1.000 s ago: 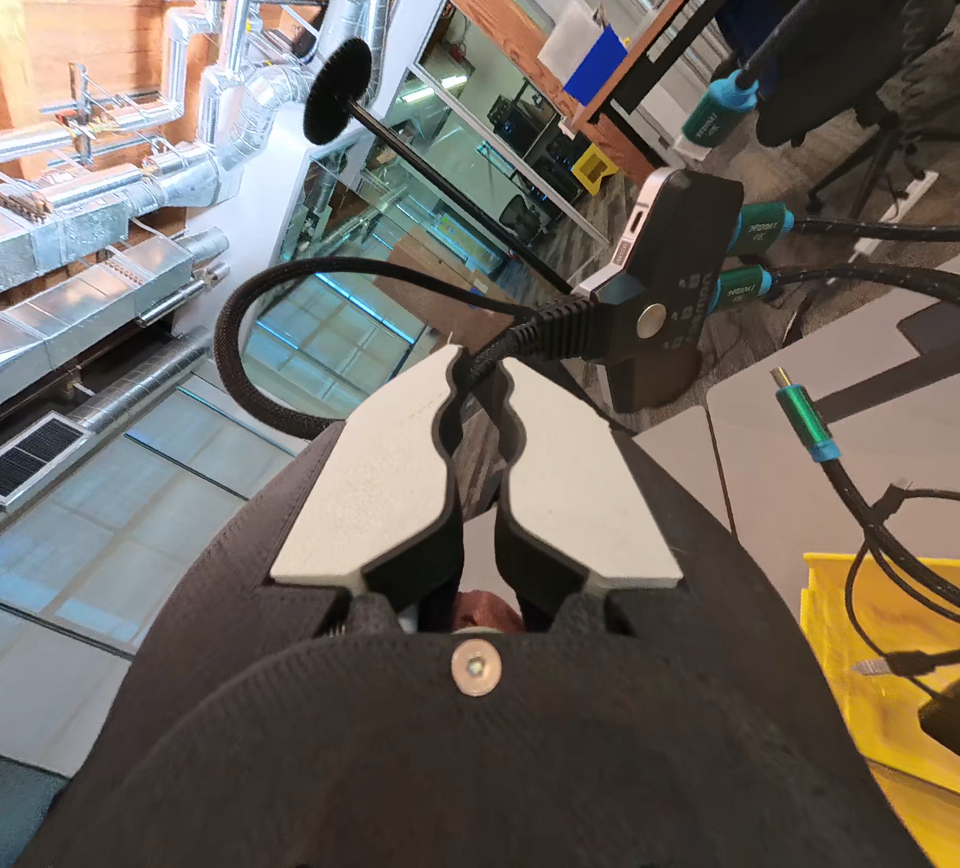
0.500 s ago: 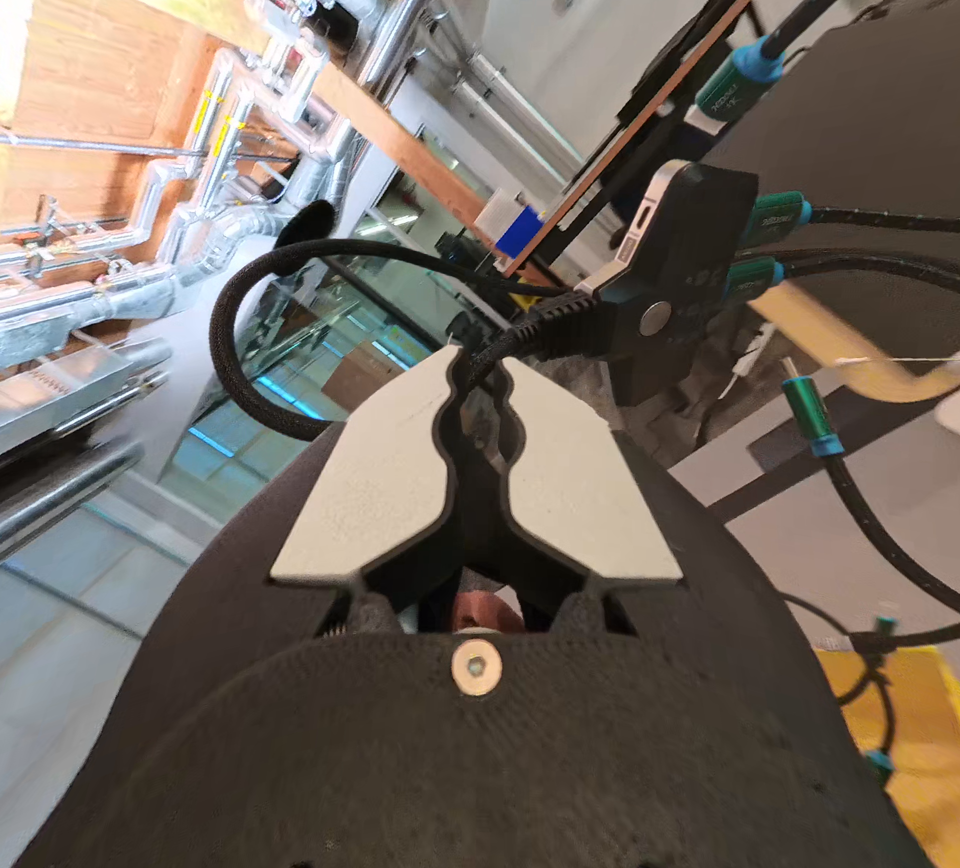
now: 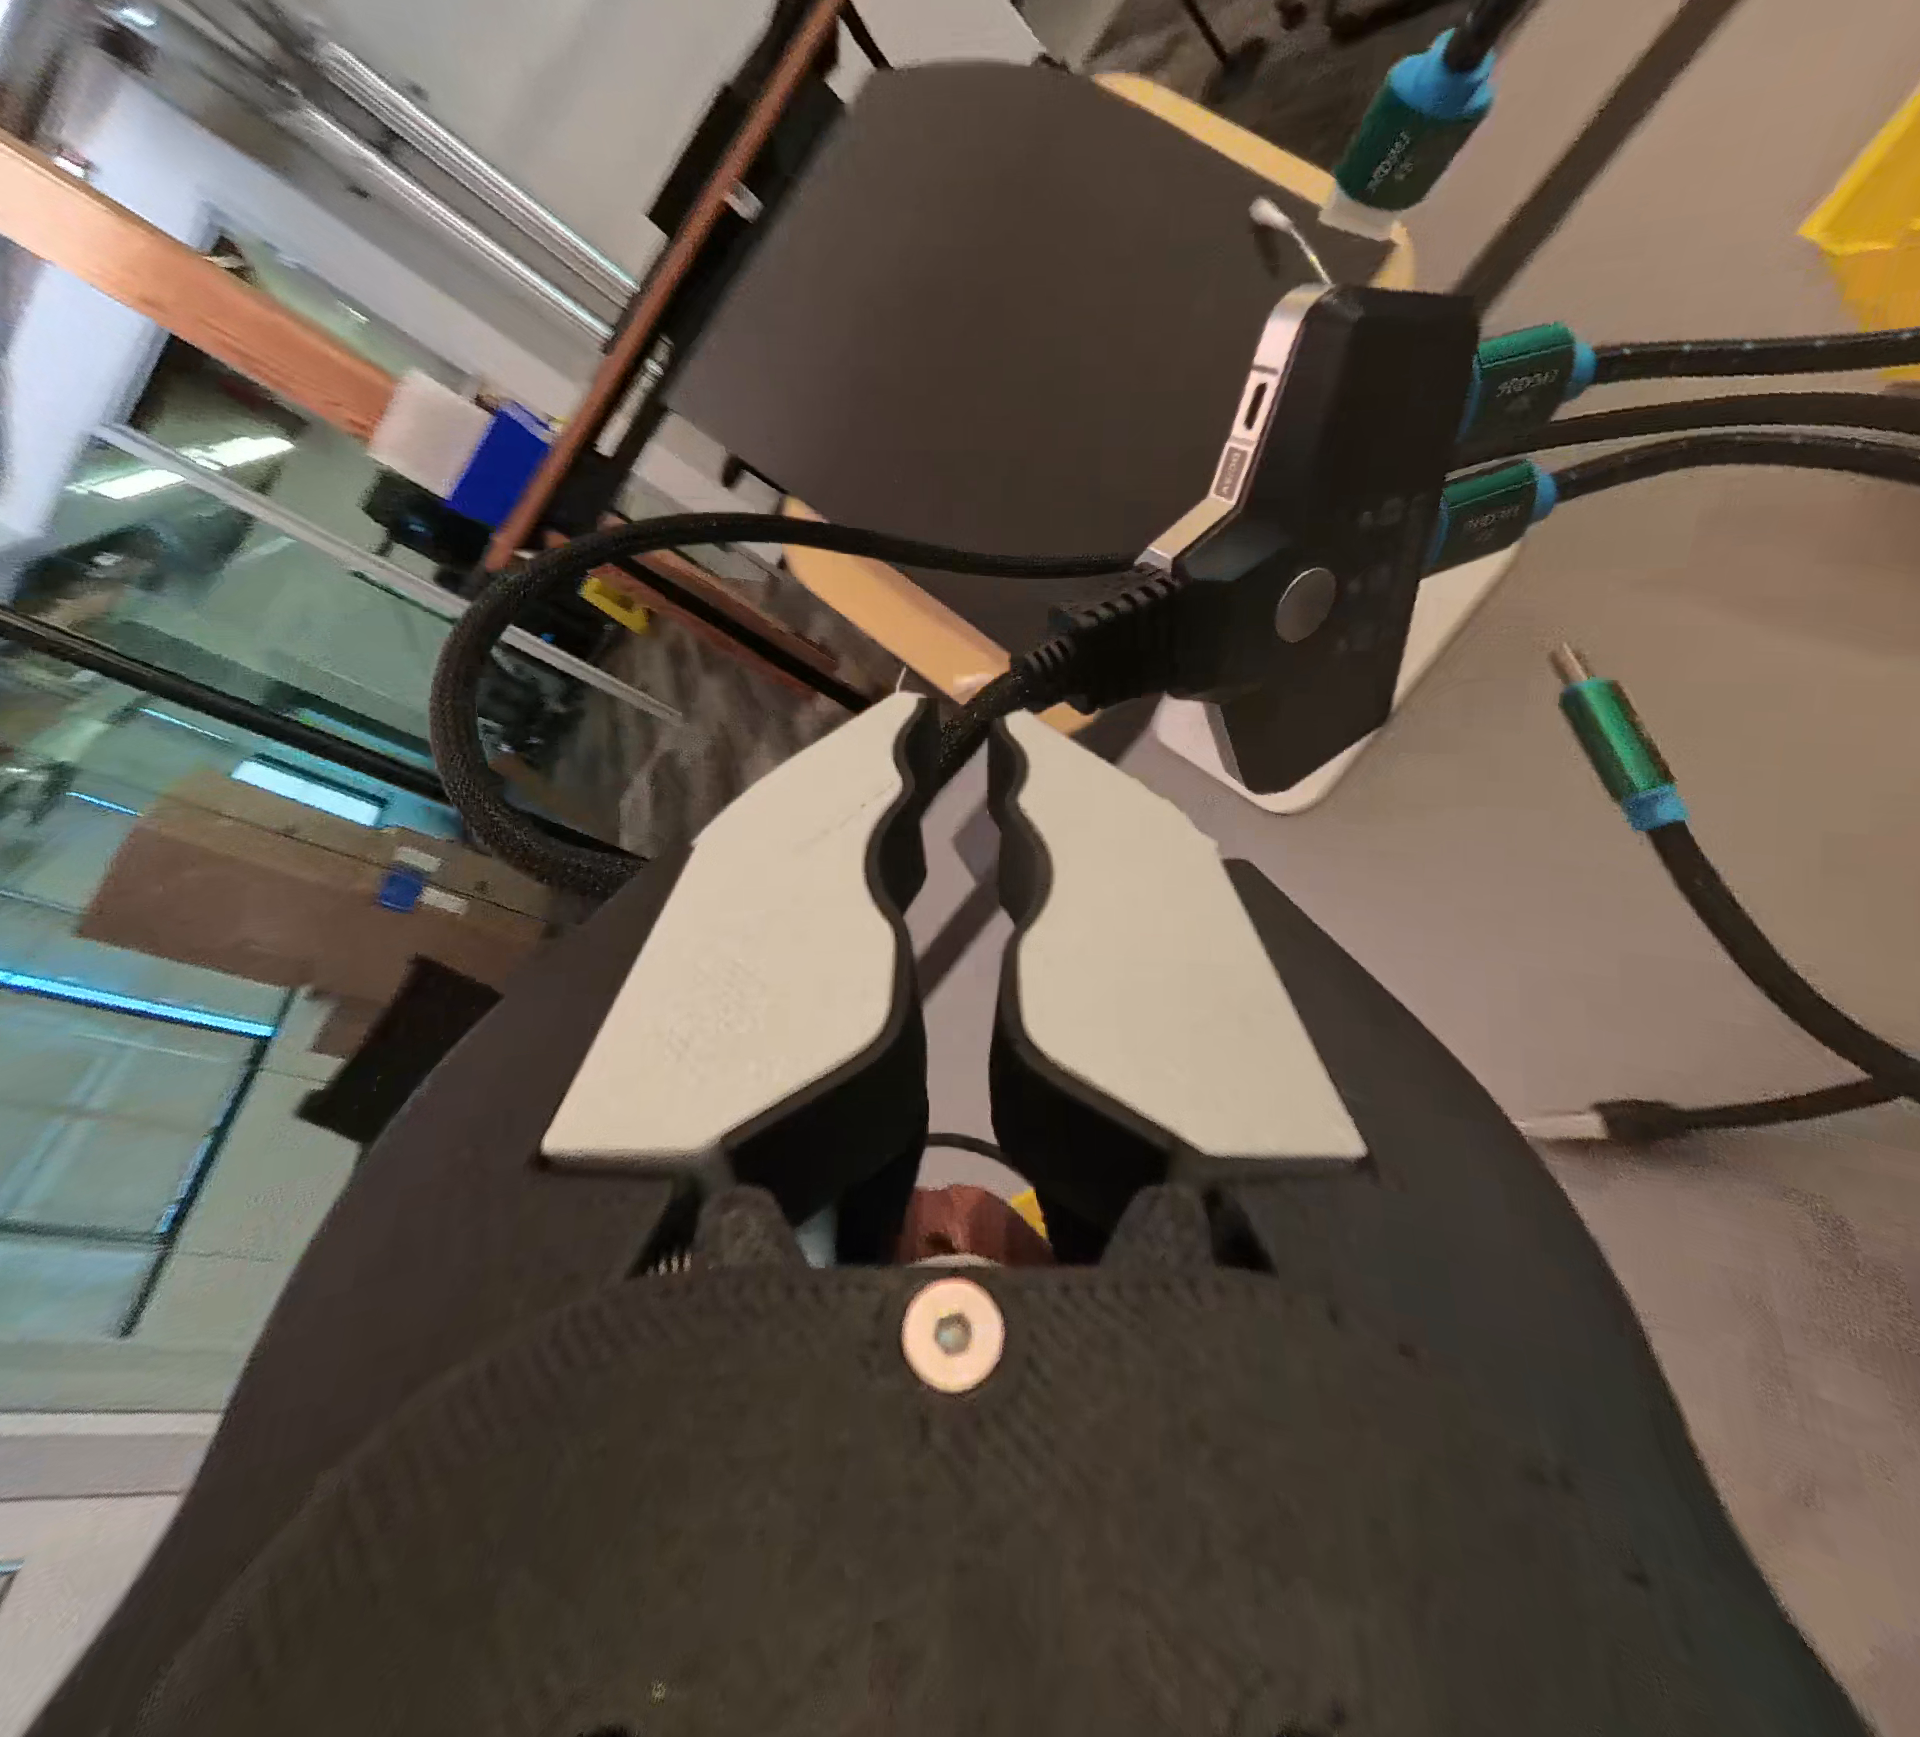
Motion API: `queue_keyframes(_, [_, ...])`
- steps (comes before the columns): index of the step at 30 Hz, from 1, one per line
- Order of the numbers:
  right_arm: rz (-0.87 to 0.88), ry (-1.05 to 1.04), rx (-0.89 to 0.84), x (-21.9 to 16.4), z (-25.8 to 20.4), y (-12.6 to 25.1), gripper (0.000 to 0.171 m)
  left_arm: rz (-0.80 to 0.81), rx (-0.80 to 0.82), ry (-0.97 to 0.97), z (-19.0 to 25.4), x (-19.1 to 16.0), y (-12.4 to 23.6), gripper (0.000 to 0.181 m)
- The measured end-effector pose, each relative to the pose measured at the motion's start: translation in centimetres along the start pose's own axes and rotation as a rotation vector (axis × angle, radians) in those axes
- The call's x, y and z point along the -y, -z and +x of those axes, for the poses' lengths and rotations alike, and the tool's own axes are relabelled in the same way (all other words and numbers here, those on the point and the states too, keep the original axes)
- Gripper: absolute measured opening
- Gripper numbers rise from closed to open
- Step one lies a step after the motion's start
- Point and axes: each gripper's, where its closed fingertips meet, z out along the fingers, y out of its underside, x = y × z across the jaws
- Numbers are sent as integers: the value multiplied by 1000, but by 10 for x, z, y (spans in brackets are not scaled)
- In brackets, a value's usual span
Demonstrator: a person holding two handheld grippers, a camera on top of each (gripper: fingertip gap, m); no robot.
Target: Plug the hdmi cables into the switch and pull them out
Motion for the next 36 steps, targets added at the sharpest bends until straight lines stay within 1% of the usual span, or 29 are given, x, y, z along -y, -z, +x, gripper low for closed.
queue_keyframes(1, [-4, -13, 4, -2, 1, 2, 47, -14, -32, 20, 14, -8, -8, 8])
queue_keyframes(2, [-8, -19, 27, -4, -1, 3, 37, -28, -64, 41, 27, -17, -15, 8])
queue_keyframes(3, [-6, -18, 42, -6, -2, 3, 36, -48, -84, 61, 38, -27, -21, 8])
queue_keyframes(4, [-6, -21, 31, -8, -1, 4, 32, -71, -101, 78, 47, -38, -28, 8])
queue_keyframes(6, [-20, -55, 2, -13, 7, 6, 33, -107, -151, 129, 67, -59, -38, 7])
queue_keyframes(8, [-13, -99, -22, -14, 15, 6, 30, -150, -200, 184, 88, -80, -45, 7])
queue_keyframes(12, [-8, -113, -56, -12, 26, -5, 35, -221, -292, 278, 128, -116, -55, 6])
queue_keyframes(15, [-57, -105, -78, -15, 33, -26, 49, -254, -348, 360, 150, -134, -57, 6])
queue_keyframes(17, [-73, -85, -81, -13, 37, -41, 56, -259, -377, 402, 159, -140, -56, 5])
queue_keyframes(24, [-182, 16, -86, -19, 57, -99, 48, -269, -476, 575, 180, -149, -47, 5])
queue_keyframes(29, [-339, 214, -187, -43, 76, -131, 47, -253, -567, 712, 191, -147, -37, 4])
queue_keyframes(30, [-374, 252, -203, -50, 79, -135, 45, -247, -579, 721, 192, -145, -34, 4])
queue_keyframes(34, [-410, 357, -217, -59, 79, -149, 16, -244, -626, 772, 199, -145, -24, 4])
queue_keyframes(36, [-412, 363, -192, -61, 76, -152, 14, -246, -629, 779, 200, -150, -23, 4])
